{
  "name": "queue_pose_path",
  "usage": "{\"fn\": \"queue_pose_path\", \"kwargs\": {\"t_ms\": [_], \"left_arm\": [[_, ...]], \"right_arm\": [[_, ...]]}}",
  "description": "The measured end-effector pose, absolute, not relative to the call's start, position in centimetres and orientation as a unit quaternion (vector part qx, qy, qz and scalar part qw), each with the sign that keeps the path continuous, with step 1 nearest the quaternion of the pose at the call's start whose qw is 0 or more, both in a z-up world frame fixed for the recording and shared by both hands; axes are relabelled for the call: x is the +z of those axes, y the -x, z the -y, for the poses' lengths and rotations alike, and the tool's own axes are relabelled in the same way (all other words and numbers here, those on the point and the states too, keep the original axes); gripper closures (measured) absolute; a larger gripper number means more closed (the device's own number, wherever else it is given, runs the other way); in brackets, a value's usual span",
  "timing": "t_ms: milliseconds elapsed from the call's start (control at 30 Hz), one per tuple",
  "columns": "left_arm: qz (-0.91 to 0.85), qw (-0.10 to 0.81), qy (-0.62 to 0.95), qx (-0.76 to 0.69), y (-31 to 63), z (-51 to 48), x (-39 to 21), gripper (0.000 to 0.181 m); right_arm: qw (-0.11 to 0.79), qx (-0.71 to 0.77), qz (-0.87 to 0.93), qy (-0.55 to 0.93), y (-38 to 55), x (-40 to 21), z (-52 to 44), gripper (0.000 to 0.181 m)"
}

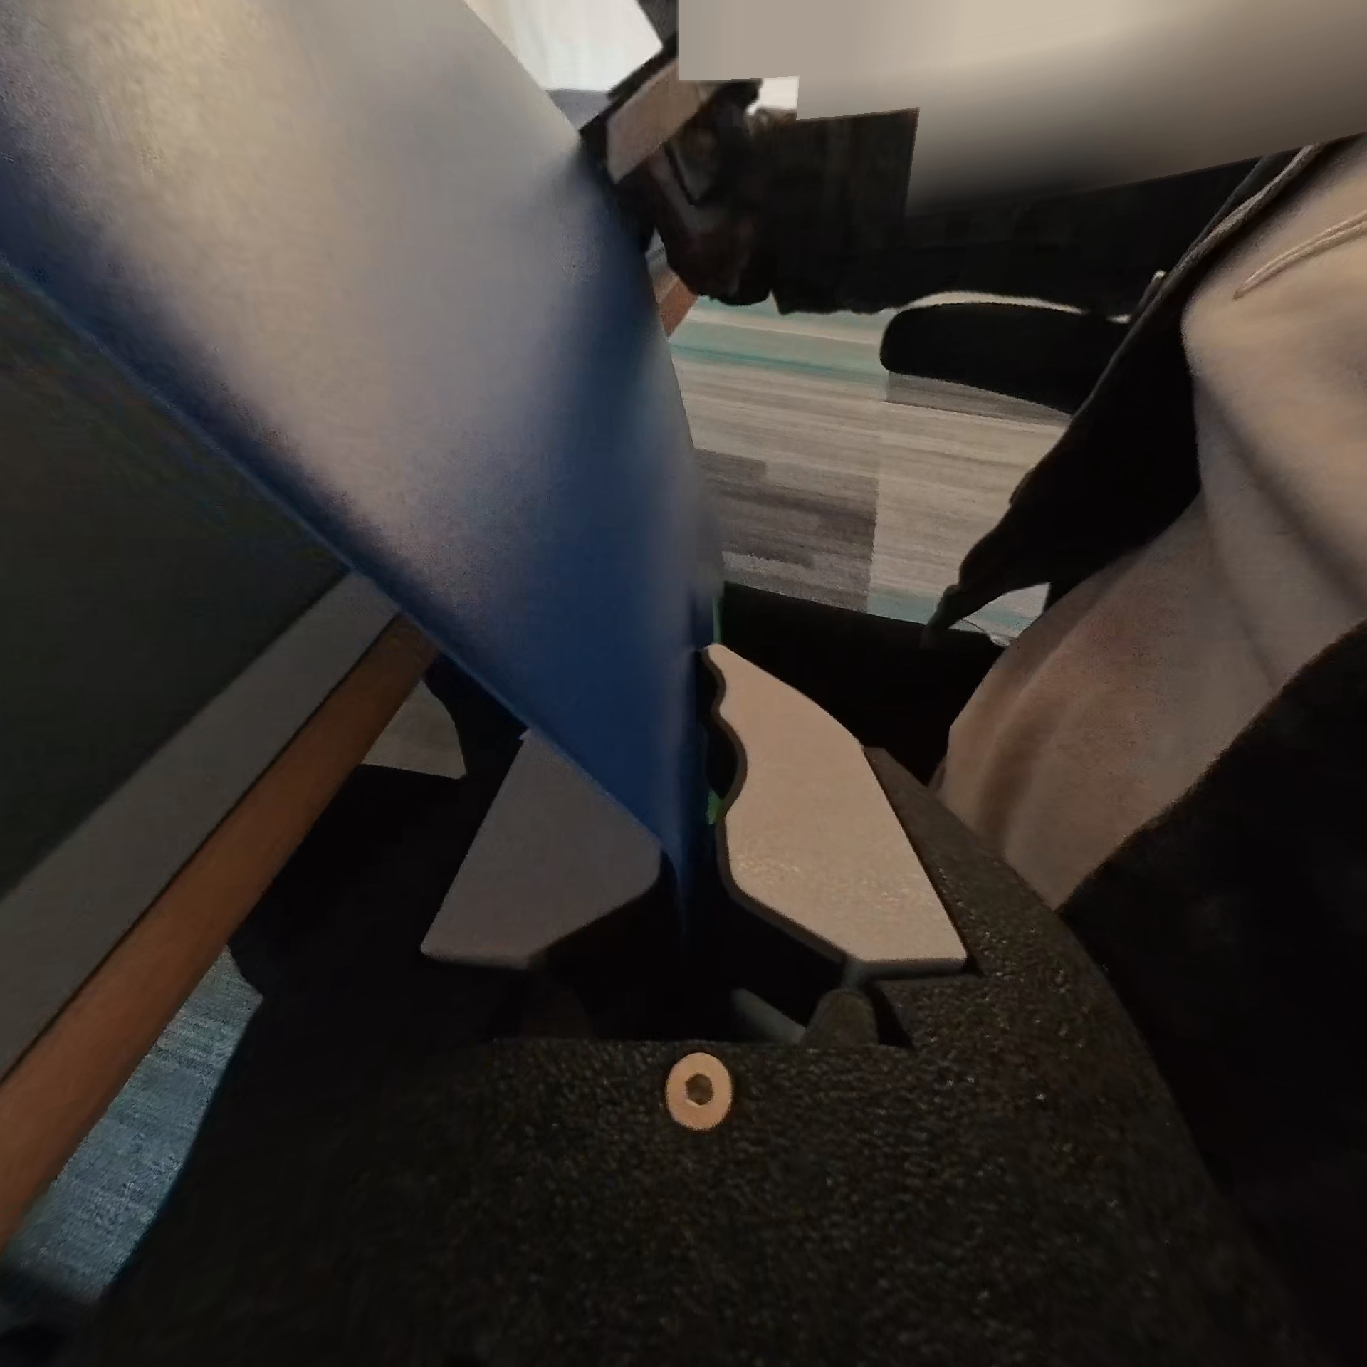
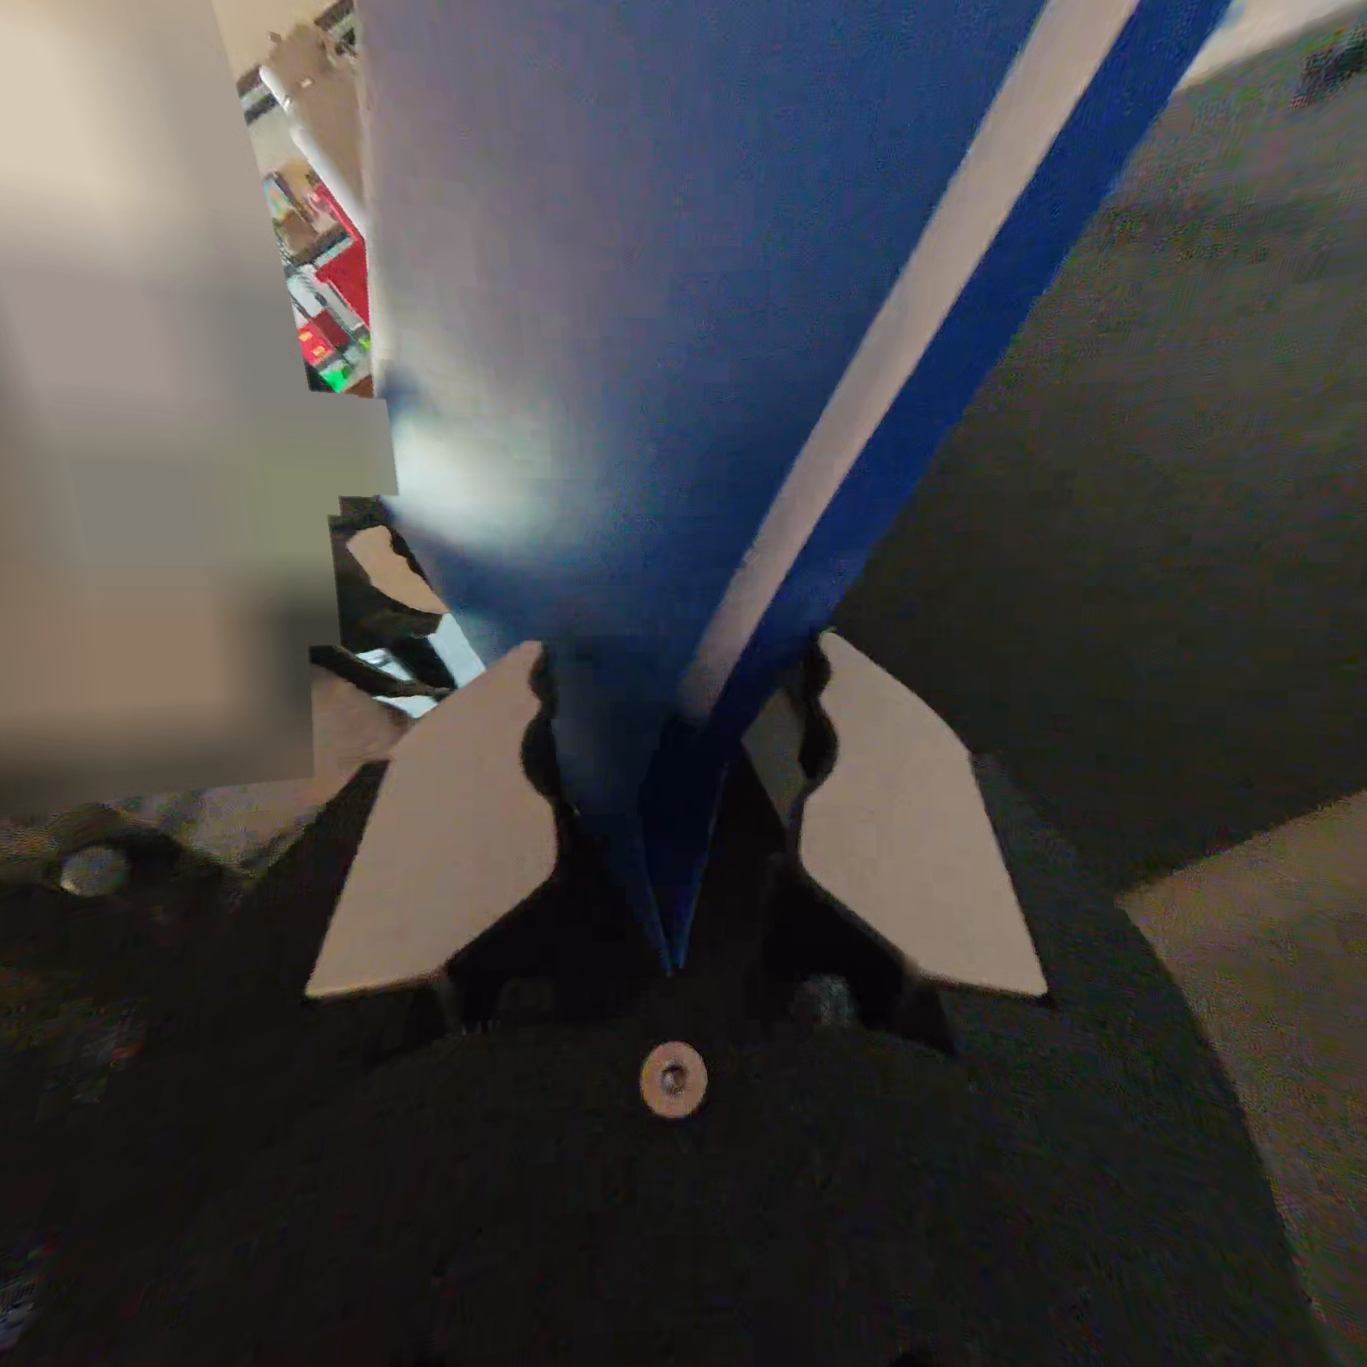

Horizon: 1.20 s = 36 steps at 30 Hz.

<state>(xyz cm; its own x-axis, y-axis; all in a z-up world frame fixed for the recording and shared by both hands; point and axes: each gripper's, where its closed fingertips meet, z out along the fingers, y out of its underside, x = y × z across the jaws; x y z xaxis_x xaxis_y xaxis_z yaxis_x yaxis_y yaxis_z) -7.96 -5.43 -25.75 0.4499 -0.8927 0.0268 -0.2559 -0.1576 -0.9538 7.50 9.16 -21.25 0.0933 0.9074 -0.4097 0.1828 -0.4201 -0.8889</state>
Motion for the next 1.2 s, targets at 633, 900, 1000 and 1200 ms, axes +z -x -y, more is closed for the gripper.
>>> {"fn": "queue_pose_path", "kwargs": {"t_ms": [633,900,1000,1200], "left_arm": [[-0.398,0.474,0.676,-0.399,10.5,1.7,-18.2,0.178],[-0.409,0.554,0.640,-0.341,12.1,-4.8,-8.7,0.124],[-0.390,0.635,0.611,-0.266,15.3,-6.9,-1.3,0.100],[-0.453,0.681,0.570,-0.086,16.2,-6.0,10.2,0.076]], "right_arm": [[0.451,0.556,0.554,0.424,-2.1,-7.7,-6.5,0.167],[0.510,0.360,0.629,0.463,-5.6,0.5,-8.0,0.181],[0.500,0.242,0.652,0.516,-7.7,2.6,-10.6,0.181],[0.437,0.064,0.698,0.564,-9.6,4.8,-14.4,0.180]]}}
